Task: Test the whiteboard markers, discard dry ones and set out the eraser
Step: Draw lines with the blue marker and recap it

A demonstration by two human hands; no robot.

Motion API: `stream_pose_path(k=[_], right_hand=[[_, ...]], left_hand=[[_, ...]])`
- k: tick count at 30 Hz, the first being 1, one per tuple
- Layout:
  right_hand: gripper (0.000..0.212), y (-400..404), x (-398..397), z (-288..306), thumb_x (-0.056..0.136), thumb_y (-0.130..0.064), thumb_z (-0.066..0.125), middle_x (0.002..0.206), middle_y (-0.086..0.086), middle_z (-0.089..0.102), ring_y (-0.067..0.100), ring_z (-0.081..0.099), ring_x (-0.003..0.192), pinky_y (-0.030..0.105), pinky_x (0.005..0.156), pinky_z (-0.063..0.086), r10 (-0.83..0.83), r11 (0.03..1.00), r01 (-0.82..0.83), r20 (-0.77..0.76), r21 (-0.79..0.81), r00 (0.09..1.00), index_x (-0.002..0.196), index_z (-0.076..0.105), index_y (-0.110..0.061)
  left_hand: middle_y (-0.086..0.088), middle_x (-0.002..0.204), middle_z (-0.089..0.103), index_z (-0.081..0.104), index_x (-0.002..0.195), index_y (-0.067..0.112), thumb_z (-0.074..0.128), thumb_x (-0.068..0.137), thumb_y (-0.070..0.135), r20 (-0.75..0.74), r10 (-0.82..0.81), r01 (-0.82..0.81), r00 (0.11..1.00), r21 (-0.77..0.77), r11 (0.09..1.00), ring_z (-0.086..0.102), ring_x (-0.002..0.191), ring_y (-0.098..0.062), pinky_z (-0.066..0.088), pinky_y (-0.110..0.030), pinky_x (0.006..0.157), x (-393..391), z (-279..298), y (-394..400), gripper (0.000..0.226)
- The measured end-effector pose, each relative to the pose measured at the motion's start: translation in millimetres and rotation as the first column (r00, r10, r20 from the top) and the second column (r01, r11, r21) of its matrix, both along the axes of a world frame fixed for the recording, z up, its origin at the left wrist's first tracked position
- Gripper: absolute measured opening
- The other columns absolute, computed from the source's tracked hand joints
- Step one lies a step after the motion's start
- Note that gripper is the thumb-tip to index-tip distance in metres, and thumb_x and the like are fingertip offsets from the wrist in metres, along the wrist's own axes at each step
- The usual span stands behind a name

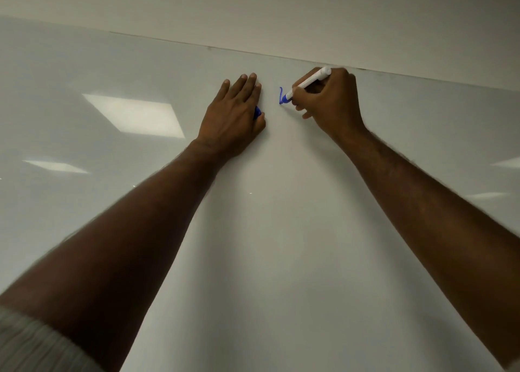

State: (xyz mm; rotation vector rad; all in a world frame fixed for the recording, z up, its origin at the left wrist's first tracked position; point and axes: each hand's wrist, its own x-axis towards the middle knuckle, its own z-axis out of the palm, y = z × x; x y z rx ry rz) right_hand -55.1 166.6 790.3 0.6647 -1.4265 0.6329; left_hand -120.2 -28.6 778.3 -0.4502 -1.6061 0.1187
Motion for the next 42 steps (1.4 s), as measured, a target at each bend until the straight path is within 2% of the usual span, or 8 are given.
stream_pose_path(k=[4, 10, 13, 17, 25, 30, 36, 42], right_hand=[[0.013, 8.4, -6.6, -49.1, 0.077, -0.02, 0.071, 0.067, 0.009, 0.07, 0.024, 0.07, 0.062, 0.046, 0.053, 0.056, 0.003, 0.999, -0.002, -0.023, 0.046, 1.0, 0.073, 0.07, -0.007], [0.007, 14.1, 4.5, -124.0, 0.081, -0.001, 0.075, 0.081, -0.002, 0.075, 0.015, 0.072, 0.074, 0.026, 0.065, 0.054, 0.102, 0.983, -0.105, 0.03, 0.148, 0.994, 0.077, 0.075, -0.006], [0.008, 15.7, 9.2, -117.7, 0.082, 0.0, 0.073, 0.081, -0.002, 0.075, 0.016, 0.072, 0.072, 0.032, 0.062, 0.056, 0.106, 0.978, -0.113, 0.051, 0.174, 0.993, 0.078, 0.076, -0.007], [0.005, 22.4, 16.9, -62.7, 0.087, -0.013, 0.07, 0.078, 0.004, 0.075, 0.027, 0.071, 0.065, 0.045, 0.055, 0.057, 0.176, 0.984, -0.175, -0.032, 0.024, 0.984, 0.087, 0.074, -0.009], [0.015, 12.1, 18.4, 8.8, 0.087, -0.026, 0.071, 0.085, 0.0, 0.077, 0.015, 0.074, 0.068, 0.038, 0.055, 0.061, 0.13, 0.989, -0.125, 0.058, -0.074, 0.99, 0.097, 0.075, -0.016], [0.007, 10.0, 9.5, -12.2, 0.086, -0.022, 0.069, 0.079, -0.003, 0.077, 0.016, 0.074, 0.066, 0.042, 0.052, 0.061, 0.097, 0.993, -0.092, 0.08, -0.072, 0.992, 0.084, 0.076, -0.02], [0.007, 18.0, 6.5, -74.5, 0.084, -0.01, 0.07, 0.074, -0.001, 0.076, 0.023, 0.072, 0.065, 0.026, 0.05, 0.049, 0.147, 0.987, -0.151, 0.084, 0.049, 0.986, 0.08, 0.076, -0.012], [0.004, 29.7, 5.6, -120.4, 0.08, -0.011, 0.073, 0.076, 0.002, 0.074, 0.028, 0.068, 0.067, 0.046, 0.059, 0.053, 0.145, 0.982, -0.159, 0.135, 0.103, 0.98, 0.077, 0.074, -0.011]], left_hand=[[-0.012, 0.167, 0.011, 0.016, 0.158, 0.007, 0.032, 0.105, 0.04, -0.019, -0.014, 0.014, 1.0, -0.001, 1.0, 0.01, 0.155, -0.025, 0.006, -0.041, 0.126, -0.2, 0.5, 0.1, 0.065], [-0.013, 0.167, 0.014, 0.019, 0.158, 0.005, 0.034, 0.104, 0.039, -0.027, -0.038, 0.038, 0.999, 0.002, 0.999, 0.012, 0.155, -0.025, 0.008, -0.042, 0.126, 0.3, -0.8, -0.3, 0.065], [-0.013, 0.166, 0.015, 0.02, 0.157, 0.005, 0.035, 0.104, 0.039, -0.034, -0.05, 0.05, 0.998, 0.004, 0.999, 0.013, 0.154, -0.026, 0.008, -0.042, 0.126, 0.3, -0.8, -0.8, 0.065], [-0.013, 0.166, 0.016, 0.021, 0.157, 0.005, 0.036, 0.103, 0.038, -0.038, -0.057, 0.057, 0.998, 0.004, 0.998, 0.013, 0.154, -0.025, 0.008, -0.042, 0.126, 0.8, -1.4, -1.5, 0.065], [-0.012, 0.167, 0.014, 0.019, 0.158, 0.007, 0.035, 0.105, 0.04, -0.031, -0.061, 0.061, 0.998, 0.002, 0.998, 0.011, 0.155, -0.024, 0.008, -0.042, 0.126, 2.4, -3.9, -1.4, 0.065], [-0.011, 0.167, 0.013, 0.018, 0.158, 0.007, 0.034, 0.105, 0.04, -0.027, -0.078, 0.078, 0.997, 0.006, 0.997, 0.01, 0.155, -0.023, 0.007, -0.041, 0.127, 2.1, -4.3, -1.9, 0.065], [-0.011, 0.166, 0.016, 0.021, 0.158, 0.007, 0.037, 0.104, 0.039, -0.049, -0.103, 0.103, 0.994, 0.01, 0.995, 0.014, 0.154, -0.024, 0.008, -0.04, 0.126, 0.3, -6.1, -0.7, 0.064], [-0.013, 0.166, 0.018, 0.023, 0.157, 0.006, 0.037, 0.105, 0.038, -0.056, -0.127, 0.128, 0.99, 0.01, 0.992, 0.016, 0.154, -0.026, 0.009, -0.041, 0.126, 1.3, -8.3, -1.1, 0.063]])
